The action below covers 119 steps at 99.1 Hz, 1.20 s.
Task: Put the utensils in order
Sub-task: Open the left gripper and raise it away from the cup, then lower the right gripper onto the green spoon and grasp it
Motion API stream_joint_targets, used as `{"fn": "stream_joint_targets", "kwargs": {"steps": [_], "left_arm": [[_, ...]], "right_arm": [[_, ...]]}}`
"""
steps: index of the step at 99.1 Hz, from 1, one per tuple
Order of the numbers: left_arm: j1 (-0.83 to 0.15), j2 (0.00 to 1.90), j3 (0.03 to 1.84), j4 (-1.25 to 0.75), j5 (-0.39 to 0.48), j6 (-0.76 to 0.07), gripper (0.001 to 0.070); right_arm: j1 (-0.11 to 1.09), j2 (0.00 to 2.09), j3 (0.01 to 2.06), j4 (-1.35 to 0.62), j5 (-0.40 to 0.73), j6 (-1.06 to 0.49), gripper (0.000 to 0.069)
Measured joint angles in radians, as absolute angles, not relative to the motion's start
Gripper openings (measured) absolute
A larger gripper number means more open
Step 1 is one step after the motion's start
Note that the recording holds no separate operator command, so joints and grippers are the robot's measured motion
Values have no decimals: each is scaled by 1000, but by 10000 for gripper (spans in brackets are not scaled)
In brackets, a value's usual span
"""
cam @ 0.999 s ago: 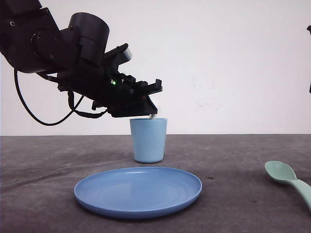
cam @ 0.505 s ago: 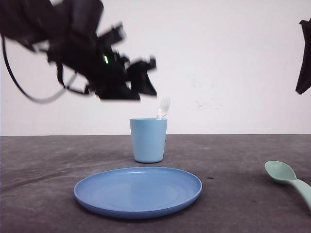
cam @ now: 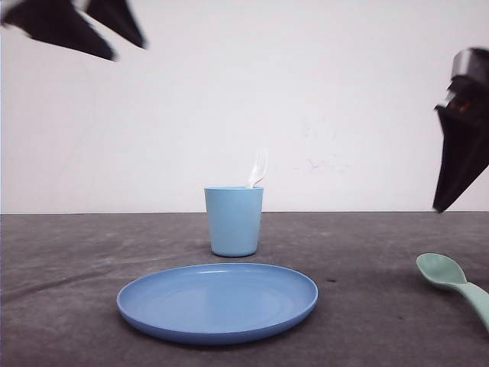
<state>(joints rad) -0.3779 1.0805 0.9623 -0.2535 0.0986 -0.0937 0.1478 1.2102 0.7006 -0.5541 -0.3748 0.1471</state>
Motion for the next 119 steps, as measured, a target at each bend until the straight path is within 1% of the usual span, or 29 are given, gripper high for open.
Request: {"fn": "stream_joint_targets", "kwargs": {"steps": [15,27,42,48,51,55,67,72,78,87,91,95,108,119], "left_arm": [[-303,965,962,-435,48,-94,280],[-254,902,962,-560,31,-94,280],[-234,861,962,-649,29,-94,280],[-233,850,962,-662,29,-94,280],[-234,846,962,-664,29,-94,280],[-234,842,962,-665,29,-94,280],[-233,838,962,-672,29,-94,280],[-233,838,962,-673,29,-94,280],[-233,838,962,-674,29,-94,280],[-233,838,962,-678,29,-94,280],[-233,838,962,-682,29,-94,280],[-233,838,962,-685,29,-94,280],[-233,838,962,-693,29,-94,280],[-233,838,962,-693,29,-94,280]], "right_arm": [[179,1283,701,-495,-394,147,540],[197,1335,701,-448,-393,147,540],[209,1396,700,-414,-393,151,539],[212,1413,700,-407,-393,151,526],[213,1417,701,-402,-391,151,506],[216,1421,701,-397,-391,152,461],[229,1432,701,-395,-390,152,270],[229,1433,701,-395,-390,152,202],[230,1433,700,-395,-389,152,142],[230,1433,701,-394,-368,152,69],[230,1433,701,-395,-363,152,41],[230,1433,701,-394,-362,152,27],[230,1433,700,-389,-368,152,20],[233,1433,701,-330,-455,161,20]]}}
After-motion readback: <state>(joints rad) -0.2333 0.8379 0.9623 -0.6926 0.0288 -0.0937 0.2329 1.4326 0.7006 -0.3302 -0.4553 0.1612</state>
